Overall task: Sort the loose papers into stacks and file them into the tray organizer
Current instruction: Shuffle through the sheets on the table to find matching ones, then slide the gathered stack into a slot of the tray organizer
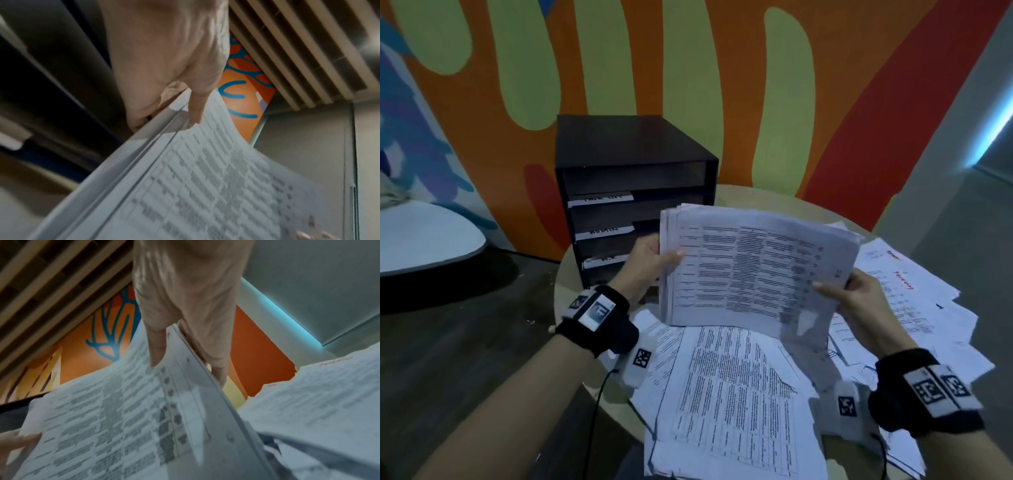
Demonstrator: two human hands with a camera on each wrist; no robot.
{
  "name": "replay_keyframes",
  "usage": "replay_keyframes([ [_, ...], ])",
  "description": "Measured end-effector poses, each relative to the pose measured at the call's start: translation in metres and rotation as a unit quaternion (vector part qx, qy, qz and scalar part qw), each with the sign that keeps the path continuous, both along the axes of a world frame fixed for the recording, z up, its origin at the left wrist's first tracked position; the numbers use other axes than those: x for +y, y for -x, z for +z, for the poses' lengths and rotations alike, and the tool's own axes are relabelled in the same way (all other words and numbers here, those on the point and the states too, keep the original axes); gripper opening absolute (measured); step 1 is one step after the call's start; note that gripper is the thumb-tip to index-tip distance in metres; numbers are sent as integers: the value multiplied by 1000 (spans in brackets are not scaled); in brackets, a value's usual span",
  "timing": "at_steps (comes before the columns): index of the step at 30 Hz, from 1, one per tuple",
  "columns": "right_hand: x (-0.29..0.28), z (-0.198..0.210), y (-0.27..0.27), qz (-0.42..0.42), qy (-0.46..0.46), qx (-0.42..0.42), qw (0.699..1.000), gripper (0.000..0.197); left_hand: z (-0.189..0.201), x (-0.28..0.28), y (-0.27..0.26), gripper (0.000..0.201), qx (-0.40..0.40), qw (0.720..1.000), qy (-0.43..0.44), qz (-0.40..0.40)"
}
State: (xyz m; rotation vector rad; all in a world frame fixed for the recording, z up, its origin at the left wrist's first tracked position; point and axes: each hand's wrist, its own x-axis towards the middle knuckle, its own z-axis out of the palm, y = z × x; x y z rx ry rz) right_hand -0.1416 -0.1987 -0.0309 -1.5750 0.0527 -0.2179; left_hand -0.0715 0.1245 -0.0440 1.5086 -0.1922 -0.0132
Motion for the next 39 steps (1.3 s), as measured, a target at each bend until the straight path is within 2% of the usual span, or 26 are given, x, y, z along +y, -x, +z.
replay_keyframes([
  [1,2,-5,0,8,9,14,1000,41,-9,0,1,23,15,1000,-20,-3],
  [3,7,-12,-2,13,43,36,998,26,-23,-1,1,21,36,999,-37,-13],
  [5,10,-14,-5,3,86,60,995,24,-25,-3,1,21,36,998,-46,-13],
  [7,12,-11,-6,-7,119,72,990,19,-15,-5,0,25,-3,996,-85,9],
  [9,12,-6,-8,-11,133,78,988,14,3,-3,-2,30,-83,981,-153,90],
  [10,11,-3,-9,-12,130,85,988,12,15,1,-3,32,-141,961,-187,150],
  [11,11,-1,-9,-10,120,96,988,13,27,8,-4,34,-207,929,-222,213],
  [13,11,2,-7,7,83,135,987,20,51,27,-4,39,-315,846,-291,318],
  [15,16,1,-3,40,50,184,981,25,71,48,-5,49,-345,781,-347,389],
  [17,20,-4,-1,73,23,226,971,27,84,66,-7,54,-315,748,-409,417],
  [19,25,-10,-2,97,4,258,961,29,85,82,-13,49,-275,748,-447,407],
  [21,34,-16,-6,112,-11,280,953,32,78,94,-19,41,-258,766,-454,376],
  [24,50,-27,-16,99,-71,294,948,36,69,101,-22,41,-269,778,-451,344],
  [27,74,-40,-33,69,-166,305,935,38,68,99,-23,41,-267,785,-441,344],
  [31,124,-56,-47,24,-231,313,921,35,64,98,-25,42,-278,786,-425,351],
  [34,168,-60,-51,-2,-202,326,924,50,60,97,-27,43,-288,784,-418,358],
  [37,206,-53,-64,-12,-159,328,931,37,59,96,-26,43,-294,780,-414,364],
  [39,225,-46,-77,-22,-174,320,931,26,58,96,-25,44,-296,779,-415,365],
])
